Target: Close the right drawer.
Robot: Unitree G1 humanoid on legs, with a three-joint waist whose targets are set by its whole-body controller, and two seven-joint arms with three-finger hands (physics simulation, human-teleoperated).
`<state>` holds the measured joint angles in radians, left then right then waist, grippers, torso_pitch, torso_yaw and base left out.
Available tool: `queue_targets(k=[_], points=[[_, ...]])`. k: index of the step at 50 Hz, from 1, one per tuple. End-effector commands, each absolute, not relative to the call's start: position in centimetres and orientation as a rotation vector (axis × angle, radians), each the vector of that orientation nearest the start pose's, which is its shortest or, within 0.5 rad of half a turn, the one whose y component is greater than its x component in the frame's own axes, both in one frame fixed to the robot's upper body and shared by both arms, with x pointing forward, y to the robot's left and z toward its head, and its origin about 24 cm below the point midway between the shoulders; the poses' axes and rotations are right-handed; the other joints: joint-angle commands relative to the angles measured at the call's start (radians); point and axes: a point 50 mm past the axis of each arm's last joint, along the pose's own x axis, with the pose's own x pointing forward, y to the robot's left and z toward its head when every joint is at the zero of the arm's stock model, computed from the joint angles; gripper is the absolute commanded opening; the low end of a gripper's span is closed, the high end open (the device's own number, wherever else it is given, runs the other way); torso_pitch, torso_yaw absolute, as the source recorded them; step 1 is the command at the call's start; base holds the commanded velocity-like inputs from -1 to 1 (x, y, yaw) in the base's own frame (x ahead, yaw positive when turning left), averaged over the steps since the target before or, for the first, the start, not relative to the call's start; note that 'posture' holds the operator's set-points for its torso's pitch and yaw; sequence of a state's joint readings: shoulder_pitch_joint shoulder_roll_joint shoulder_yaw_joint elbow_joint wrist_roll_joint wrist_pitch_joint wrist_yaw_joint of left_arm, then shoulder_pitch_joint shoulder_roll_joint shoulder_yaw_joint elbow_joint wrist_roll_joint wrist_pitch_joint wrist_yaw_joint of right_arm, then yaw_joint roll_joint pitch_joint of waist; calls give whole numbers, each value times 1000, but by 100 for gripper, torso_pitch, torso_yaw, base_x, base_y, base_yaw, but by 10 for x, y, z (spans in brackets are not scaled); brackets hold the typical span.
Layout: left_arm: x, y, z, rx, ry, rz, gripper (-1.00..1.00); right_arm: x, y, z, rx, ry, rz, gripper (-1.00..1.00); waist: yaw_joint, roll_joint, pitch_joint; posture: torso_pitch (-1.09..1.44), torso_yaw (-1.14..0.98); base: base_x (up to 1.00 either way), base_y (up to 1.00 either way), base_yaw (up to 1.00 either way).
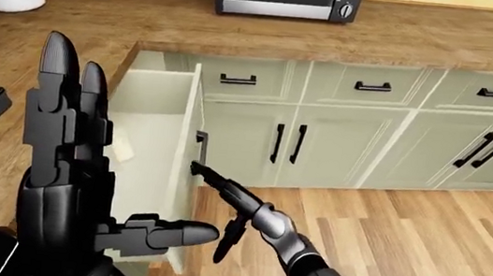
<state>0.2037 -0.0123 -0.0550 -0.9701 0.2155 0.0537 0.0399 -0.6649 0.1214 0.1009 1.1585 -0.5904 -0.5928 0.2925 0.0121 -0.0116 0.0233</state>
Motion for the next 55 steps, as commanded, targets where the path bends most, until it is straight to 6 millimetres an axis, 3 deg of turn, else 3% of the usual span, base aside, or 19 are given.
queue_targets(k=[1, 6, 12, 15, 18, 22, 26, 36, 40, 46, 55], points=[[152, 151, 214, 172, -784, 139, 100, 331, -20, 57, -498, -236, 803, 100, 0, 4, -23, 0, 0, 0, 0, 0], [151, 151, 214, 173, -786, 140, 100, 330, -49, 78, -490, -277, 719, 100, 8, -3, -20, 0, 0, 0, 0, 0], [151, 150, 214, 174, -786, 136, 100, 292, -103, 112, -432, -339, 571, 100, 15, -11, -21, 0, 0, 0, 0, 0], [151, 149, 213, 173, -783, 134, 100, 268, -139, 145, -379, -394, 432, 100, 16, -14, -22, 0, 0, 0, 0, 0], [151, 149, 213, 174, -782, 134, 100, 253, -159, 162, -335, -444, 320, 100, 16, -14, -19, 0, 0, 0, 0, 0], [151, 149, 212, 176, -781, 133, 100, 242, -182, 175, -242, -514, 146, 100, 10, -13, -18, 0, 0, 0, 0, 0], [151, 149, 211, 180, -780, 132, 100, 235, -198, 175, -141, -559, 0, 100, 5, -13, -20, 0, 0, 0, 0, 0], [154, 146, 207, 187, -772, 118, 100, 234, -226, 166, -7, -585, -246, 100, 3, -8, -16, 0, 0, 0, 0, 0], [157, 141, 204, 192, -762, 94, 100, 234, -226, 165, -4, -584, -249, 100, 3, -10, -17, 0, 0, 0, 0, 0], [164, 113, 190, 199, -731, -25, 100, 237, -224, 159, -5, -565, -233, 100, 0, -11, -20, 0, 0, 0, 0, 0], [177, 91, 189, 204, -728, -121, 100, 241, -220, 152, -7, -540, -208, 100, -1, -11, -24, 0, 0, 0, 0, 0]])
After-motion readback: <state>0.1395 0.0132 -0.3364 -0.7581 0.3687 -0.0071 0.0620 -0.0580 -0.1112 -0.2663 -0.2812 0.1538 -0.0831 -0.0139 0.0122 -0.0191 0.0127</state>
